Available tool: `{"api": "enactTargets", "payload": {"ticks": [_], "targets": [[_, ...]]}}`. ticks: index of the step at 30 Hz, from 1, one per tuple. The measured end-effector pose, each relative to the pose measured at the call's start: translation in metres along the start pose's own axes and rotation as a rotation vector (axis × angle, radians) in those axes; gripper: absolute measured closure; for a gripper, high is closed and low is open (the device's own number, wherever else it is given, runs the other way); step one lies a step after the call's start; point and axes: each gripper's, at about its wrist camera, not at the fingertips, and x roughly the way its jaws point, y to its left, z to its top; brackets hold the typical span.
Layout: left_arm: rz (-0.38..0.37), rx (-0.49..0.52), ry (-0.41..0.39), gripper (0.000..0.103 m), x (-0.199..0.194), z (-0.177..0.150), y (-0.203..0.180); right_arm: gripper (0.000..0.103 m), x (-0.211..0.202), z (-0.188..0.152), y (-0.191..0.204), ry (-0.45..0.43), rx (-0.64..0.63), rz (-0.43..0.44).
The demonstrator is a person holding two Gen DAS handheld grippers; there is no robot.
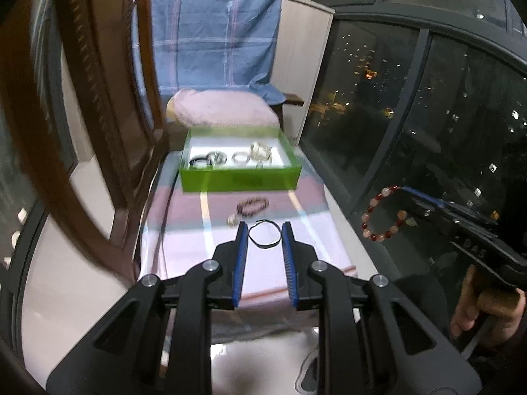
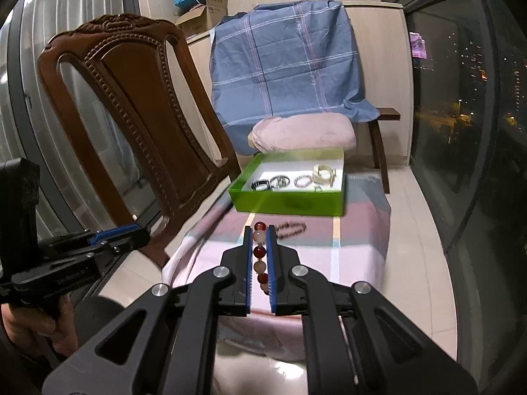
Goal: Organize jewelry
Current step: 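Lift the bronze ring with the left tool while the right lifts the red-brown bead bracelet, then lower the ring and red-brown bracelet into the green box and open both tools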
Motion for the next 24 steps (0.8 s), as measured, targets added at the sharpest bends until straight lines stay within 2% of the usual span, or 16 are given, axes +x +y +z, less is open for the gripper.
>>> {"api": "enactTargets", "payload": {"ticks": [4,8,12,14,18,22,23,24], "targets": [[-0.012,0.017,-0.027,0.082,0.029,0.057,0.006,0.095,0.030,0.044,-0.014,-0.030,-0.025,0.004],[-0.020,0.022,-0.008,0.082,0.078,0.109,0.011,0.095,0.083,0.097,-0.038,-0.029,0.003,0.015],[0.005,0.011,0.073,0.082,0.167,0.147,0.026,0.095,0.149,0.125,-0.059,0.012,0.017,-0.016],[0.027,0.001,0.130,0.082,0.210,0.150,0.037,0.095,0.187,0.127,-0.073,0.057,0.037,-0.038],[0.058,-0.051,0.272,0.082,0.301,0.136,0.062,0.095,0.265,0.110,-0.107,0.177,0.081,-0.096],[0.082,-0.082,0.345,0.082,0.353,0.118,0.079,0.095,0.314,0.085,-0.130,0.268,0.100,-0.135],[0.087,-0.097,0.353,0.080,0.362,0.115,0.084,0.095,0.324,0.081,-0.134,0.299,0.093,-0.145],[0.092,-0.103,0.359,0.067,0.365,0.113,0.087,0.093,0.328,0.078,-0.134,0.315,0.087,-0.154]]}}
